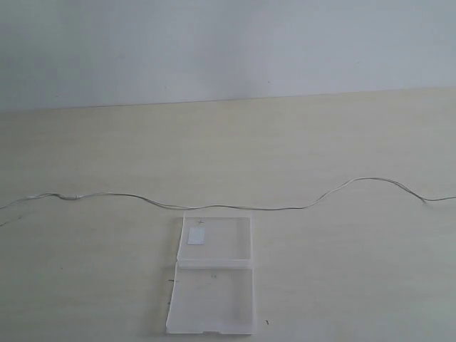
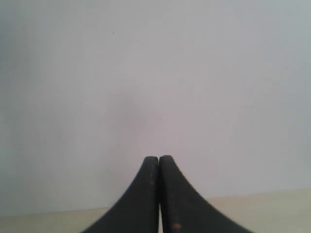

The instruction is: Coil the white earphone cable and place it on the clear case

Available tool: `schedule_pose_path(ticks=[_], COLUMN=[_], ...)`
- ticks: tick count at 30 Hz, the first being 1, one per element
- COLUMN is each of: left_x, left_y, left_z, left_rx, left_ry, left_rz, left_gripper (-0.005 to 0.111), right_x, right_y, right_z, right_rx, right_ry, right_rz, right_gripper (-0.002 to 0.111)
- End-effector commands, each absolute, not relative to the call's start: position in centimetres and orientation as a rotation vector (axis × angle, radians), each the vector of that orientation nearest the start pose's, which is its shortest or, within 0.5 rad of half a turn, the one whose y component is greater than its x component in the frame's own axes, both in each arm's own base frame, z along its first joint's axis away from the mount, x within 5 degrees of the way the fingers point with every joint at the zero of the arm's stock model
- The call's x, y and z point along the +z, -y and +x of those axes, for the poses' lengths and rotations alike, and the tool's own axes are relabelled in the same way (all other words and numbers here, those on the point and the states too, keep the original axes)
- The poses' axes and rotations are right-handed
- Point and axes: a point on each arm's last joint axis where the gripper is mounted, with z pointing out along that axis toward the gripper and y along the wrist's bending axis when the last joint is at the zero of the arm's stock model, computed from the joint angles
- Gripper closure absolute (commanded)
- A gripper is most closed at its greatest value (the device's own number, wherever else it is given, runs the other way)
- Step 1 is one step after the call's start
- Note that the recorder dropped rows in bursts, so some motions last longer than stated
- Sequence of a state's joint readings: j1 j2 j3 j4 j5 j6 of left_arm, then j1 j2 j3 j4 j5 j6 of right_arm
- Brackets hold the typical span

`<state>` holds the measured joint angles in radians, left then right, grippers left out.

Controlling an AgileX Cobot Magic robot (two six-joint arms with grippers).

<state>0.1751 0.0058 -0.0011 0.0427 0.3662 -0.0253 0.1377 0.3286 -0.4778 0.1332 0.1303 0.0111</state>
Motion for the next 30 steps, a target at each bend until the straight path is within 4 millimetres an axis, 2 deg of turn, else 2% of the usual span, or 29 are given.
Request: schedule_pose_path(ticks=[1,6,8,10,11,12,13,14,15,17,19,22,24,25,27,30], left_x=[18.1,18.1,18.1,18.1,18.1,18.1,18.1,18.1,18.1,18.1,18.1,18.1,18.1,18.1,18.1,18.1], left_y=[-1.1,-1.1,-1.1,-1.1,-1.1,-1.1,-1.1,-1.1,-1.1,-1.1,-1.1,-1.1,-1.1,-1.1,-1.1,-1.1], left_z=[5.2,5.2,5.2,5.2,5.2,5.2,5.2,5.2,5.2,5.2,5.2,5.2,5.2,5.2,5.2,5.2], left_rx=[0.147,0.147,0.147,0.147,0.147,0.147,0.147,0.147,0.147,0.147,0.147,0.147,0.147,0.147,0.147,0.147], left_ry=[-1.838,-1.838,-1.838,-1.838,-1.838,-1.838,-1.838,-1.838,-1.838,-1.838,-1.838,-1.838,-1.838,-1.838,-1.838,-1.838], left_rz=[-0.159,-0.159,-0.159,-0.159,-0.159,-0.159,-0.159,-0.159,-0.159,-0.159,-0.159,-0.159,-0.159,-0.159,-0.159,-0.159], left_gripper=[0.107,0.107,0.107,0.107,0.107,0.107,0.107,0.107,0.107,0.107,0.107,0.107,0.107,0.107,0.107,0.107], right_x=[35.1,35.1,34.9,34.3,33.9,33.8,33.7,33.7,33.6,33.3,33.3,31.6,30.4,28.8,27.3,24.9], right_y=[-1.0,-1.0,-1.2,-1.7,-2.1,-2.3,-2.9,-3.2,-4.0,-5.6,-7.7,-11.2,-13.5,-15.3,-16.7,-18.5], right_z=[7.3,7.5,8.9,11.7,13.9,15.3,17.9,19.4,21.6,24.2,26.3,29.2,31.0,32.4,33.9,36.1], right_rx=[0.219,0.240,0.250,0.231,0.212,0.191,0.152,0.132,0.127,0.150,0.197,0.262,0.294,0.325,0.350,0.307], right_ry=[-1.384,-1.384,-1.407,-1.570,-1.704,-1.783,-1.935,-2.020,-2.145,-2.254,-2.271,-2.269,-2.279,-2.319,-2.359,-2.377], right_rz=[-0.010,0.007,0.023,0.004,-0.024,-0.057,-0.139,-0.197,-0.316,-0.515,-0.744,-1.046,-1.113,-1.112,-1.094,-1.178], right_gripper=[0.108,0.108,0.108,0.108,0.108,0.108,0.108,0.108,0.108,0.108,0.108,0.108,0.108,0.108,0.108,0.104])
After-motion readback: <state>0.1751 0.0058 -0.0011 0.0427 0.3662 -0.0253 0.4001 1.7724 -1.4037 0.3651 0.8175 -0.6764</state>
